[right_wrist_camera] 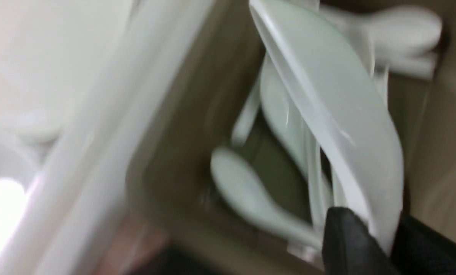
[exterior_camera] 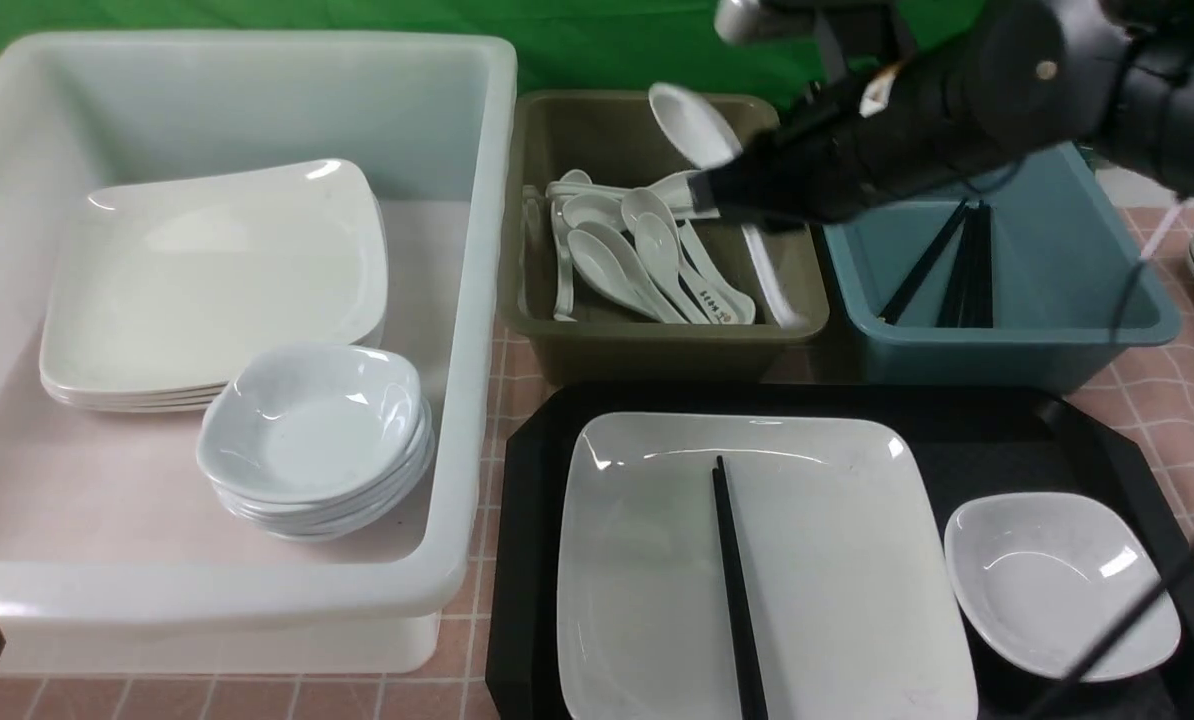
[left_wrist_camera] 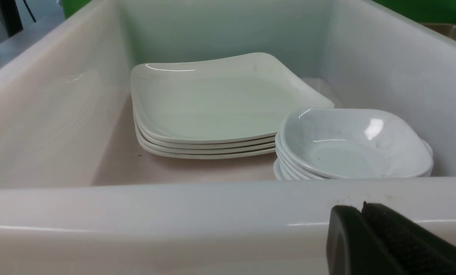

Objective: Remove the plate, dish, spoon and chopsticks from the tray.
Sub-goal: Use the right arm to put the soup spoon into the small storage box in the middle, then use the right arm to grab a pair of chopsticks from the plate

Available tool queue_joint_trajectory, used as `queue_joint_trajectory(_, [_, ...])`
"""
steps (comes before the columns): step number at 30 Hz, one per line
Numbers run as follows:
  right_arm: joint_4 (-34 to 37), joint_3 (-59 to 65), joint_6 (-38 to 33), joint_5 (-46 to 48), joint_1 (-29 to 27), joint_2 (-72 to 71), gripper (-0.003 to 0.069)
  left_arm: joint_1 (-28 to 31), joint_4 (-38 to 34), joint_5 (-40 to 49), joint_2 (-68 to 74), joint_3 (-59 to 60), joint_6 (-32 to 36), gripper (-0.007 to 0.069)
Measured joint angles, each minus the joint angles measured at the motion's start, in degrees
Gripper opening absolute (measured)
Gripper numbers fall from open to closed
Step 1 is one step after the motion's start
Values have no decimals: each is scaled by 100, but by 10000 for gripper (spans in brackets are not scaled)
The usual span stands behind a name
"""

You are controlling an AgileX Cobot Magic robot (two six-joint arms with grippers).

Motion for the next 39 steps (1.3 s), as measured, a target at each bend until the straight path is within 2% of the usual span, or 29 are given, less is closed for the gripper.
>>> queue_joint_trajectory(3, [0,-99,11,-1057,0,442,120,0,0,0,0,0,0,22])
queue_joint_trajectory(5, [0,-99,90,-1420,0,633,120,0,0,0,0,0,0,22])
queue_joint_trajectory(9, [0,-99,192,-1793,0,867,122,0,0,0,0,0,0,22])
queue_joint_trajectory(13, [5,-99,322,-2102,0,1068,161,0,0,0,0,0,0,22])
queue_joint_trajectory(15, [5,-99,322,-2102,0,1083,206,0,0,0,0,0,0,22])
queue_joint_trajectory(16, [5,-99,380,-2088,0,1083,267,0,0,0,0,0,0,22])
queue_joint_trajectory(19, [5,-99,485,-2001,0,1050,373,0,0,0,0,0,0,22])
queue_joint_trajectory(21, [5,-99,590,-1708,0,957,421,0,0,0,0,0,0,22])
queue_joint_trajectory(23, [5,-99,615,-1306,0,782,432,0,0,0,0,0,0,22])
queue_joint_trajectory(25, [5,-99,629,-950,0,585,424,0,0,0,0,0,0,22])
queue_joint_trajectory(27, [5,-99,558,240,0,54,355,0,0,0,0,0,0,22])
queue_joint_trajectory(28, [5,-99,527,331,0,12,348,0,0,0,0,0,0,22])
queue_joint_trajectory(30, [0,-103,322,1464,0,-533,245,0,0,0,0,0,0,22])
queue_joint_trajectory(35, [0,-121,199,3554,0,-1220,74,0,0,0,0,0,0,22])
queue_joint_trajectory(39, [-15,186,199,4572,34,-1446,43,0,0,0,0,0,0,22])
